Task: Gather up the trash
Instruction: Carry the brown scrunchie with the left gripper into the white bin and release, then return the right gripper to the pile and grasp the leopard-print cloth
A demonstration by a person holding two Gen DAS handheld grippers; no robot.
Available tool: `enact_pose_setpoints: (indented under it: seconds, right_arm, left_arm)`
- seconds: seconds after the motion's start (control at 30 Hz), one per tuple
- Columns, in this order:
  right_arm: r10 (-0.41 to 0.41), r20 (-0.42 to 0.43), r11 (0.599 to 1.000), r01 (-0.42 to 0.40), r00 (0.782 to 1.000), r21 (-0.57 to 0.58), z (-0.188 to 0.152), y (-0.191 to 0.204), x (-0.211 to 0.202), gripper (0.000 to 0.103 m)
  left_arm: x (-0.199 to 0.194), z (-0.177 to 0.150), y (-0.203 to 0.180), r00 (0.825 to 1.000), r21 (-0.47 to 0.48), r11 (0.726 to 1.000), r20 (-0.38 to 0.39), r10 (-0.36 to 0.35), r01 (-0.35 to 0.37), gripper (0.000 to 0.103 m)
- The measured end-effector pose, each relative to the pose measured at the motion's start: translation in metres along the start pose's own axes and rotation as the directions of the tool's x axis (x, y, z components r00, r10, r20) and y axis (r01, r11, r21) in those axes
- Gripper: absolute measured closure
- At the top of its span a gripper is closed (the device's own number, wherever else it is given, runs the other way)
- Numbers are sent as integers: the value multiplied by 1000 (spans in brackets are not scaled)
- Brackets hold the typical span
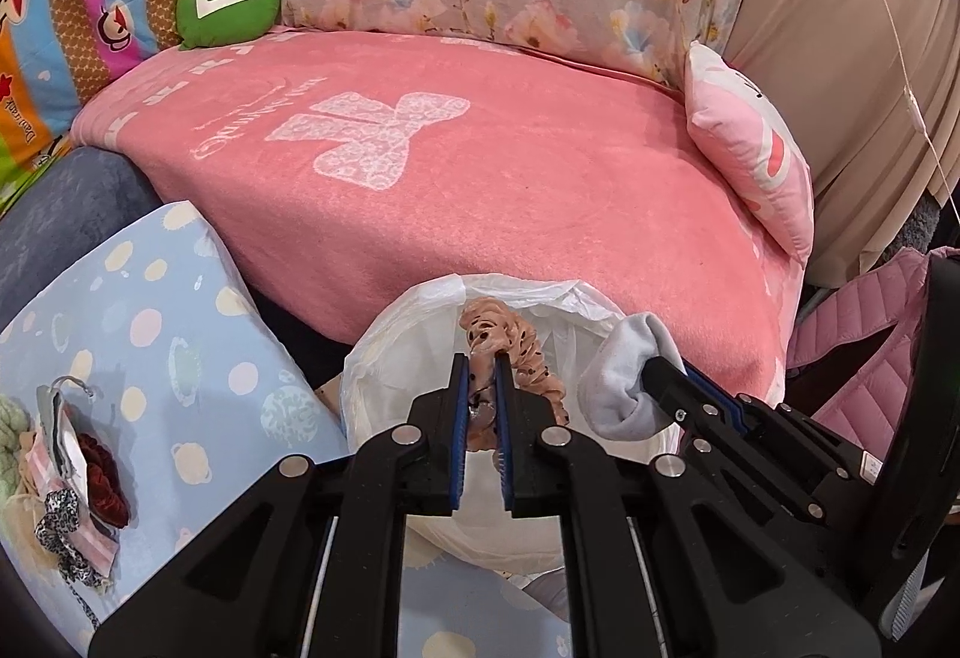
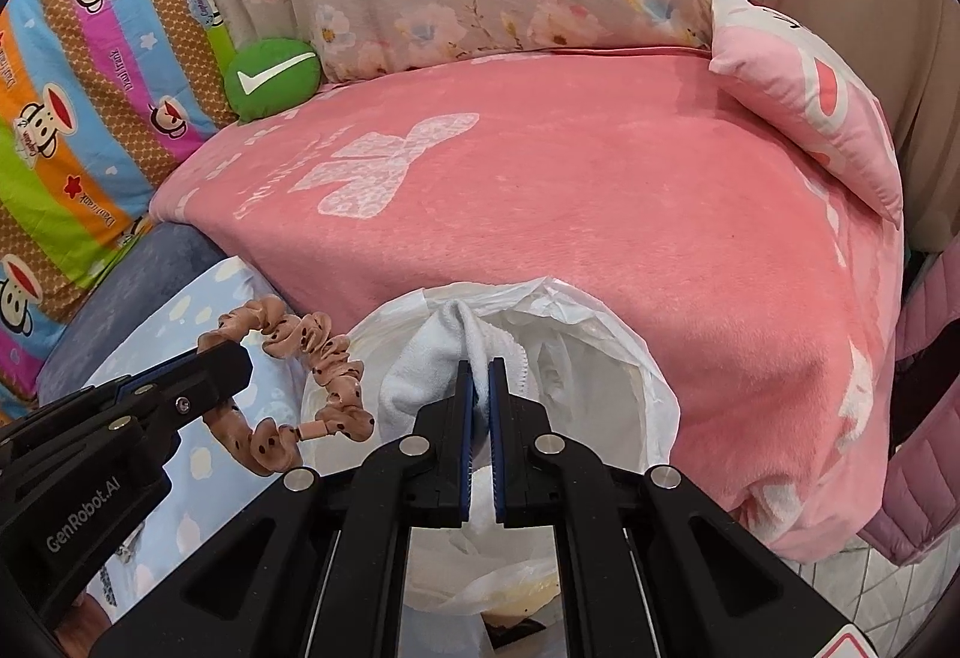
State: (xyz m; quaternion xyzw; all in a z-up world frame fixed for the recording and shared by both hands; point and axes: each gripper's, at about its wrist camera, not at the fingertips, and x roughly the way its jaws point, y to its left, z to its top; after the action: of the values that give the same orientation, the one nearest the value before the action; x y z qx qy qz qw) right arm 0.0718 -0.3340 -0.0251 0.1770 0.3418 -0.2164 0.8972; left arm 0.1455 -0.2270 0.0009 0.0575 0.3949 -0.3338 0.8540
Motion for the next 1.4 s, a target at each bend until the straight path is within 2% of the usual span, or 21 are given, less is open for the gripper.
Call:
enact_pose_setpoints:
  seconds: [0.03,0.07,0.1,0.13,0.17,0.33,0.5,0.93,1.17,1.27,1.4]
  right_arm:
    - [-4,0,1000,4,1000,2,0,0,0,94]
    - [-13,7,1000,13,1000,5,1,0,0,91]
    - [-24,12,1000,24,1000,7,1,0,-1,80]
    - [-33,22,999,33,999,8,1,0,-2,70]
    - [-39,30,999,39,999,7,3,1,-3,67]
    - [-43,36,999,43,998,-5,5,2,-6,66]
    - [-46,38,999,46,998,-17,4,7,-12,61]
    - [-29,42,997,32,999,-64,-6,36,-27,60]
    - [-13,46,996,17,999,-90,-12,56,-38,59]
    - [-2,49,994,7,999,-105,-15,68,-43,54]
    - [19,45,991,-13,999,-133,-21,88,-46,53]
  left_arm:
    - [0,0,0,1000,-3,1000,4,-3,3,86]
    - [-1,0,1,1000,-9,1000,16,14,-14,70]
    - [-3,0,1,999,-10,1000,29,27,-27,54]
    - [-4,0,1,998,-10,999,42,44,-44,48]
    - [-5,1,1,997,-9,998,50,57,-57,46]
    - [-4,2,7,998,-29,998,27,57,-57,46]
    - [-10,0,13,997,-44,997,31,64,-63,46]
    - [-42,-10,41,995,-108,991,59,82,-75,46]
    - [-64,-18,66,992,-153,984,76,105,-92,46]
    - [-73,-24,81,990,-178,979,80,119,-103,46]
    - [-83,-35,105,985,-217,967,77,153,-133,38]
